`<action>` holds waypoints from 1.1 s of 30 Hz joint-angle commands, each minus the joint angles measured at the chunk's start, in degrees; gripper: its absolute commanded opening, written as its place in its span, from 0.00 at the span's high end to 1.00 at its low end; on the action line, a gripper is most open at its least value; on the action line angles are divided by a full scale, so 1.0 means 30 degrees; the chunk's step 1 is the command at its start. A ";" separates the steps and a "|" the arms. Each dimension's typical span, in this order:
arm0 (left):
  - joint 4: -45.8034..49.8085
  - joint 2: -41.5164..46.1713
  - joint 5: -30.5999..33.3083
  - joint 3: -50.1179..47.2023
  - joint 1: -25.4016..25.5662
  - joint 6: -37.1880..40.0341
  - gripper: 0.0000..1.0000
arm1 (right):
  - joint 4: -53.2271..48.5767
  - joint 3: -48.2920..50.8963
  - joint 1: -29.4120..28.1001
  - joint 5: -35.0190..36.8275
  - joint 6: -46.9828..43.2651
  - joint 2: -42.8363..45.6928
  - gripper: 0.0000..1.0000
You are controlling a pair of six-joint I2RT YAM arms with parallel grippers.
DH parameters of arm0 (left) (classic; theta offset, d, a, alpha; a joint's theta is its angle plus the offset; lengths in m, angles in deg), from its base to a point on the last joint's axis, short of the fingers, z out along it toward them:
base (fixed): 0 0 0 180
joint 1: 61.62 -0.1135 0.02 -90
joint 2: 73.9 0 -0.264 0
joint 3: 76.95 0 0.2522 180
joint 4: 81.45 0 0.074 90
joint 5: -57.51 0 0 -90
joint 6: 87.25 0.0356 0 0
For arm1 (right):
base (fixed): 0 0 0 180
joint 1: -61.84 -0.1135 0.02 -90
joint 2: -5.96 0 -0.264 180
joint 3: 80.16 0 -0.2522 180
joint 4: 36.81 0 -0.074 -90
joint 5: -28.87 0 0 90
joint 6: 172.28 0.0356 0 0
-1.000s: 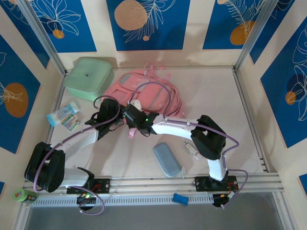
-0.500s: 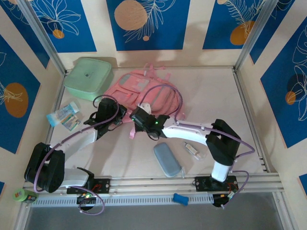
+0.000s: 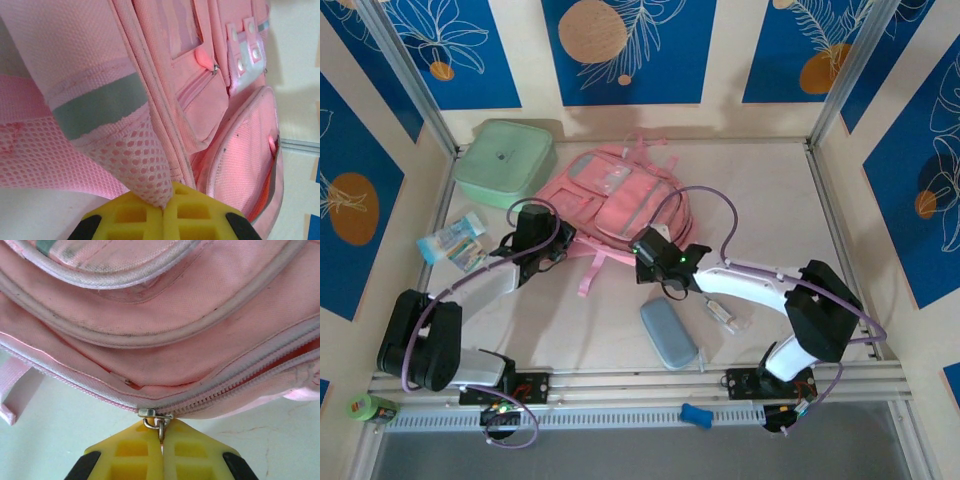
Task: Pack the student bag
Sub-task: Zip the student bag at the top-center of the table.
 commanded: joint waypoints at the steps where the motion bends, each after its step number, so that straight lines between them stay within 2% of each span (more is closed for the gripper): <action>1: -0.1153 -0.0069 -0.0181 0.0822 -0.0264 0.0991 1.00 | -0.0258 -0.0381 0.0445 -0.1524 -0.0918 -0.0278 1.00; 4: 0.0101 -0.0182 -0.0323 0.1319 -0.0357 0.1822 0.98 | 0.0012 -0.0456 0.0205 -0.2199 -0.1571 -0.0114 1.00; 6: 0.0780 -0.0423 -0.1143 0.1772 -0.0659 0.2615 0.78 | 0.0078 -0.0623 0.0039 -0.3126 -0.1890 -0.0114 1.00; 8: 0.1829 -0.0497 -0.2191 0.2003 -0.1030 0.3394 0.65 | -0.0999 -0.0988 -0.0049 -0.2777 -0.1205 -0.0312 1.00; 10: 0.1936 0.0052 -0.2282 0.1148 -0.0903 0.3186 0.64 | -0.1328 -0.0713 -0.0017 -0.2528 -0.0724 -0.0172 1.00; 14: 0.2368 0.1623 -0.2041 -0.0658 0.0547 0.1817 0.62 | -0.0638 0.0185 -0.0129 -0.2902 -0.0527 0.0425 1.00; 19: 0.2385 0.5180 0.1924 -0.3283 0.3406 -0.1986 0.47 | -0.0811 0.0217 -0.0332 -0.2846 0.0001 0.0675 1.00; 22: 0.2358 0.5990 0.3961 -0.4066 0.5384 -0.4132 0.39 | -0.0641 0.0270 -0.0374 -0.3008 0.0017 0.0553 1.00; 27: 0.0367 0.4236 0.6025 -0.3698 0.7780 -0.6383 0.35 | -0.0421 0.0204 -0.0439 -0.3143 0.0104 0.0061 1.00; 29: -0.0185 0.3159 0.6752 -0.2837 0.8572 -0.6379 0.39 | -0.0375 0.0116 -0.0594 -0.3181 0.0105 -0.0029 1.00; 33: -0.0726 0.0585 0.7330 -0.1147 0.9511 -0.6672 0.39 | -0.0472 -0.0098 -0.0798 -0.2864 0.0062 -0.0100 1.00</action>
